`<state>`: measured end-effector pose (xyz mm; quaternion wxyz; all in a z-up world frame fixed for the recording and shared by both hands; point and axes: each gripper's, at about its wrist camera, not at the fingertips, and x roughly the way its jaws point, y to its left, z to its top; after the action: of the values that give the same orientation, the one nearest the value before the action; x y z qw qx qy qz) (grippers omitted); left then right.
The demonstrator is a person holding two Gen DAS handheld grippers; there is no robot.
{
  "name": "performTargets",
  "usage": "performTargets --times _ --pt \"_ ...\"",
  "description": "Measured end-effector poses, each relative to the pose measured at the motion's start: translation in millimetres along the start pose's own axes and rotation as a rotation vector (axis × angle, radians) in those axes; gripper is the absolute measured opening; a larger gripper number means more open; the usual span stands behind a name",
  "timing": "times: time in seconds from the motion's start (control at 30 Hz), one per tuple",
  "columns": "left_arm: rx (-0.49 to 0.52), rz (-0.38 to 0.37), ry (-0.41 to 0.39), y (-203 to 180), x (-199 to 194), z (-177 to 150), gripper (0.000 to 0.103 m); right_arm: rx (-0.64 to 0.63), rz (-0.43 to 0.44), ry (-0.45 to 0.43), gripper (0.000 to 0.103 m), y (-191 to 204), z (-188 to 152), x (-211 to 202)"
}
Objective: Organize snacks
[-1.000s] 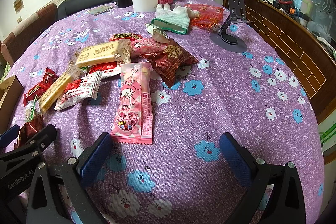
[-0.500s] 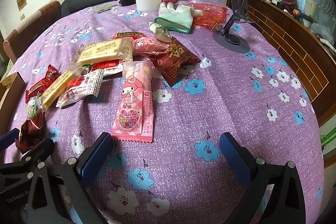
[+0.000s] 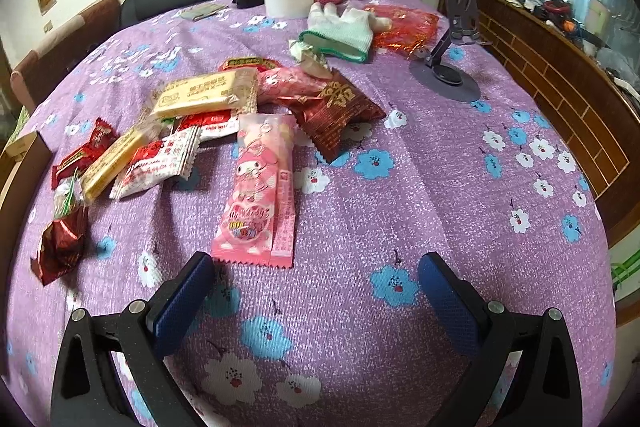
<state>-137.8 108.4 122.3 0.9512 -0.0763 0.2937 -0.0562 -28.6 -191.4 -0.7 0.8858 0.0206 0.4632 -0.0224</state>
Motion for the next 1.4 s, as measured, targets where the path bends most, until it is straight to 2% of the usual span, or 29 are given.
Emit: performTargets --times 0.07,0.2,0.27,0.33,0.4,0.53,0.57,0.6,0.67,0.7,0.77,0.83,0.9,0.93,0.97,1.0,1.07,1.1,1.13,1.17,1.23,1.3,1.4 --pt "0.003 0.040 -0.093 8.3 -30.9 -0.8 0.103 -0.009 -0.008 0.020 0.102 1.6 1.5 0.6" --pt "-0.007 0.079 -0.186 20.4 -63.5 3.1 0.103 -0.008 -0.013 0.059 0.102 1.7 0.6 -1.3" --pt "-0.002 0.099 -0.191 22.2 -76.1 3.0 0.103 -0.008 -0.029 0.038 0.102 0.3 -5.7 -6.4" --pt "0.024 0.119 -0.167 23.2 -83.2 4.1 0.103 -0.013 -0.112 -0.007 0.097 -1.5 -13.4 -19.5" --pt "0.079 0.100 -0.129 18.1 -93.6 2.6 0.103 0.012 -0.109 -0.047 0.097 -8.2 -17.2 -39.9" --pt "0.097 -0.023 -0.164 17.2 -131.0 3.6 0.103 0.038 -0.081 -0.144 0.097 -21.2 -10.3 -112.6" --pt "0.103 -0.040 -0.211 18.0 -148.6 10.6 0.103 0.007 -0.076 -0.184 0.097 -19.4 -4.6 -137.7" --pt "0.110 -0.038 -0.266 18.1 -166.2 15.2 0.103 -0.018 -0.071 -0.213 0.097 -17.2 -0.7 -154.6" --pt "0.127 -0.012 -0.369 16.9 -197.5 32.1 0.103 -0.074 -0.004 -0.300 0.097 -11.7 8.8 -209.4" --pt "0.139 0.008 -0.397 15.5 -209.5 41.3 0.103 -0.096 0.061 -0.359 0.097 -9.7 16.4 -248.6" --pt "0.168 0.050 -0.450 10.6 -236.9 73.4 0.103 -0.124 0.116 -0.454 0.098 -8.0 29.2 -301.4" --pt "0.188 0.079 -0.480 7.7 -255.0 109.2 0.103 -0.101 0.134 -0.558 0.099 -8.2 50.1 -361.8" --pt "0.195 0.104 -0.499 8.0 -264.5 143.8 0.103 -0.031 0.160 -0.663 0.103 -11.8 64.7 -403.8" --pt "0.193 0.108 -0.499 9.8 -266.0 155.5 0.103 -0.011 0.171 -0.682 0.103 -13.8 67.8 -410.9" --pt "0.182 0.095 -0.472 17.2 -261.4 169.7 0.103 0.006 0.186 -0.684 0.103 -15.1 71.9 -412.1" --pt "0.166 0.071 -0.429 23.5 -253.3 174.6 0.103 0.016 0.218 -0.650 0.103 -14.9 74.7 -400.0" --pt "0.116 0.022 -0.361 35.7 -233.4 172.7 0.103 0.010 0.245 -0.548 0.103 -12.3 74.1 -363.0" --pt "0.081 -0.002 -0.336 42.5 -216.9 164.1 0.103 -0.001 0.222 -0.473 0.103 -7.2 70.9 -332.3" --pt "0.072 -0.008 -0.305 44.7 -198.0 154.1 0.103 -0.021 0.176 -0.401 0.099 -0.5 65.8 -296.0" --pt "0.076 -0.017 -0.275 45.8 -180.1 142.7 0.103 -0.041 0.152 -0.360 0.084 3.4 58.6 -272.1" --pt "0.092 -0.061 -0.210 43.6 -145.4 125.8 0.103 -0.053 0.156 -0.238 0.062 8.7 46.6 -212.4" --pt "0.104 -0.106 -0.129 40.7 -115.4 111.7 0.103 0.012 0.225 -0.104 0.056 10.1 40.4 -155.7" --pt "0.105 -0.179 -0.037 44.1 -77.7 93.5 0.103 0.050 0.209 -0.024 0.053 11.5 44.2 -100.8"
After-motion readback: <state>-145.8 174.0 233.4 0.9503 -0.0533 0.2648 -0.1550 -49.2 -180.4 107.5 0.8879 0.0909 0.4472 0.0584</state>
